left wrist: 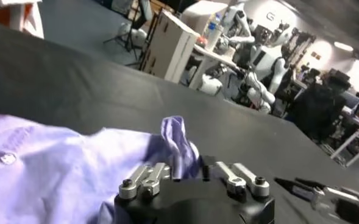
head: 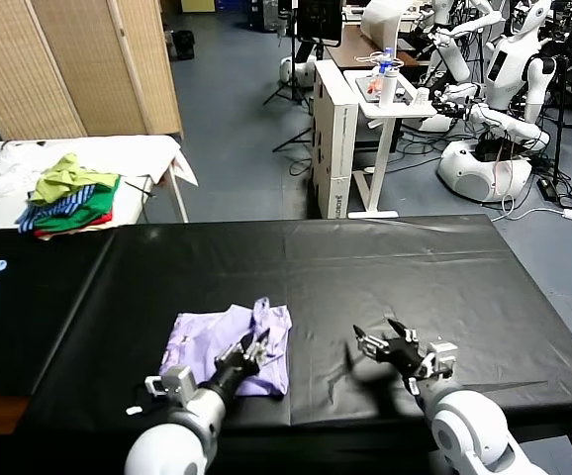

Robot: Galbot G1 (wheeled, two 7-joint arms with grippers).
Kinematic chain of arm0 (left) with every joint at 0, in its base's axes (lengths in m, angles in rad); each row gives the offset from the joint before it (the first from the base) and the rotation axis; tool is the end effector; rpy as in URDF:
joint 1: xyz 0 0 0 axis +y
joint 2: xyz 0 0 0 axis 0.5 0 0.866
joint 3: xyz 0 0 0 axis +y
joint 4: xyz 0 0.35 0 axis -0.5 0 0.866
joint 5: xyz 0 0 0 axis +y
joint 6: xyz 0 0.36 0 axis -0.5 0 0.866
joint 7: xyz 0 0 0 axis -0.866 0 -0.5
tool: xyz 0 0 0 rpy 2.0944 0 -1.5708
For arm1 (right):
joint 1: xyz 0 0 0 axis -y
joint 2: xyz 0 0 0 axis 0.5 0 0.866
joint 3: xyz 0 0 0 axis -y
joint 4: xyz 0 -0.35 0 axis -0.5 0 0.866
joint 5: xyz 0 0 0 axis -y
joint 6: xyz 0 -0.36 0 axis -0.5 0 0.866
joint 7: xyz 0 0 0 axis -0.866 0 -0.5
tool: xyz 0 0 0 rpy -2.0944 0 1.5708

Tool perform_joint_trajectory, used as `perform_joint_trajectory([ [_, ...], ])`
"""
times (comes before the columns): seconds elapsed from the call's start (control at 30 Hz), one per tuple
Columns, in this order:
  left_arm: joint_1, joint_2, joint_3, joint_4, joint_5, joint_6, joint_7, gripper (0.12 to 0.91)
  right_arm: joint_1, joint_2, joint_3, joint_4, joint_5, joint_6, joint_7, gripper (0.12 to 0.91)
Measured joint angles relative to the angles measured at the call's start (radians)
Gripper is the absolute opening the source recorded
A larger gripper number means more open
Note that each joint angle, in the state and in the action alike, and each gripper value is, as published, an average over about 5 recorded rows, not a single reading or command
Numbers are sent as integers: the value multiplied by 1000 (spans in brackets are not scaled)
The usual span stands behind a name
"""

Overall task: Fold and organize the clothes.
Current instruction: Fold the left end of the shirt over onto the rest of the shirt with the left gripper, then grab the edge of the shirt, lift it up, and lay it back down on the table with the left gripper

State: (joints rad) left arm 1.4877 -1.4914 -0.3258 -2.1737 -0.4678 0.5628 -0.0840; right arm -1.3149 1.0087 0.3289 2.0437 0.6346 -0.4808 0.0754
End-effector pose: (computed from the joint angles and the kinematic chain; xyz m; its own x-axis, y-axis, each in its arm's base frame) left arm 0.1990 -0.0465 -0.2597 -0.8558 0.3584 0.3730 0.1843 0.8850 -0.4276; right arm 0.2529 -0.0467 -0.2668 -0.8355 -0.3537 0.4206 -0.3296 0.9349 0.1314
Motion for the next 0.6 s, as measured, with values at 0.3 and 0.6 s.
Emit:
perform_joint_trajectory([
  [0.3, -18, 21, -14, -34, 49, -78, 81, 905, 55, -137, -105, 36, -52, 108, -187, 907],
  [0.6, -54, 239, -154, 7, 99, -148, 143, 907, 193, -276, -326, 48, -277, 224, -320, 907],
])
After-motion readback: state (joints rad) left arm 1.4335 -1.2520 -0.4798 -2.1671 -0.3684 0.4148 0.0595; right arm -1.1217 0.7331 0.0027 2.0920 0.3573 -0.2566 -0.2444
